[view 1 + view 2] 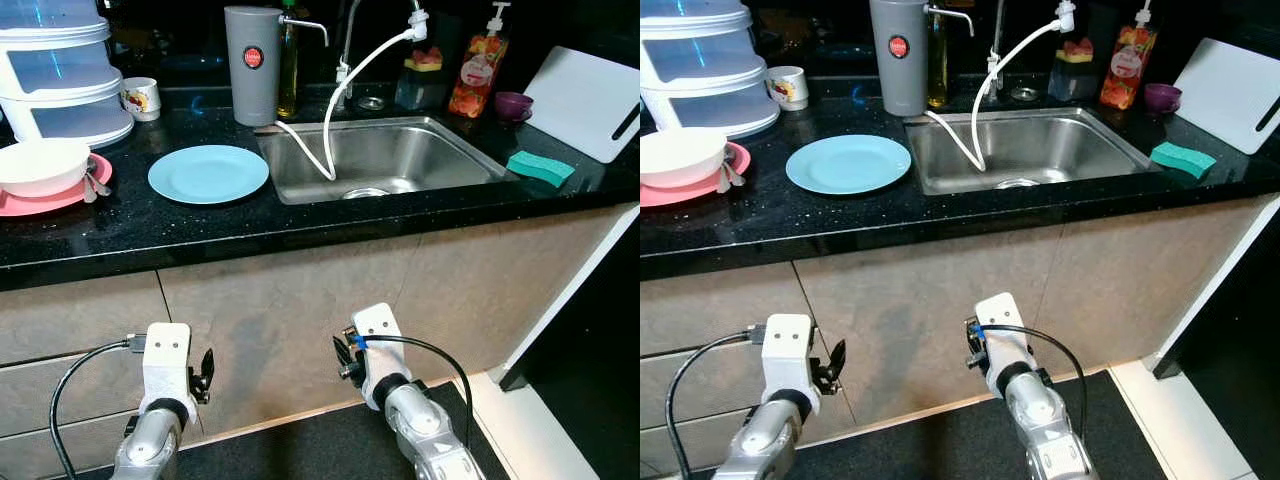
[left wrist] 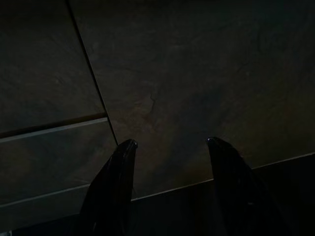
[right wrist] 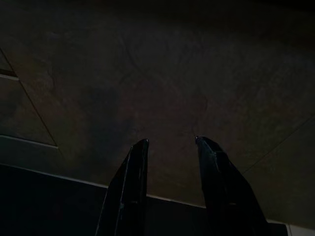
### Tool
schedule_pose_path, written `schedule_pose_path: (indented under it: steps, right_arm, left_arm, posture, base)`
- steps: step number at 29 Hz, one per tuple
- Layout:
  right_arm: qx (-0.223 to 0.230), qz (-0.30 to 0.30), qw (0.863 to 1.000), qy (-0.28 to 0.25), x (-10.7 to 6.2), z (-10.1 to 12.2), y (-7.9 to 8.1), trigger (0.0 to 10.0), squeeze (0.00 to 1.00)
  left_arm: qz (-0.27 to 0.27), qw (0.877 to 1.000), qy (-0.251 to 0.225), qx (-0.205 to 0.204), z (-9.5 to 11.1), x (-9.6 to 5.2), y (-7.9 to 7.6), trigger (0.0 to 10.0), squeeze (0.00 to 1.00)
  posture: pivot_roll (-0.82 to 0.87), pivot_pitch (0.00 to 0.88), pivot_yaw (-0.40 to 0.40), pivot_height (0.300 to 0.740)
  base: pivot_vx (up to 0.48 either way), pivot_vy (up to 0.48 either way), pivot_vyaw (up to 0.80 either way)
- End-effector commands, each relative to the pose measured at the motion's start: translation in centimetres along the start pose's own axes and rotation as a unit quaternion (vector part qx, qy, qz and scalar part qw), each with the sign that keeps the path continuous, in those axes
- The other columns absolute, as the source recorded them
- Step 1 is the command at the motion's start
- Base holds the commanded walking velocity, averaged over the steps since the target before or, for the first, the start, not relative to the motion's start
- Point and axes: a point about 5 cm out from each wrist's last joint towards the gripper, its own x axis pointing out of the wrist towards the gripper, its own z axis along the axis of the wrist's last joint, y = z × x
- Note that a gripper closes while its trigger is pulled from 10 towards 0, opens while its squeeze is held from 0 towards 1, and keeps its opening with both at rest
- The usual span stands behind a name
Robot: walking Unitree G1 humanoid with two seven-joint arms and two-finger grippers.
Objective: Kitchen organization
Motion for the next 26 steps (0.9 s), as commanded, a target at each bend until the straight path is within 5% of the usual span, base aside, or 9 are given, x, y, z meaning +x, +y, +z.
schedule_pose_path:
  steps: [1, 26]
  right_arm:
    - [-0.004, -0.004, 1.0, 0.011, -0.28, -0.57, -0.04, 10.0, 0.0]
    - [-0.006, -0.001, 1.0, 0.008, -0.09, 0.11, -0.58, 10.0, 0.0]
  left_arm:
    - [-0.004, 1.0, 0.017, 0.007, -0.75, -0.2, -0.15, 10.0, 0.0]
    - [-0.01, 1.0, 0.009, -0.022, -0.13, -0.21, -0.62, 10.0, 0.0]
  posture:
    - [-0.03, 0.011, -0.009, 0.74]
    - [-0.05, 0.051, -0.014, 0.74]
  base:
    - [0.0, 0.0, 0.0]
    - [0.0, 0.0, 0.0]
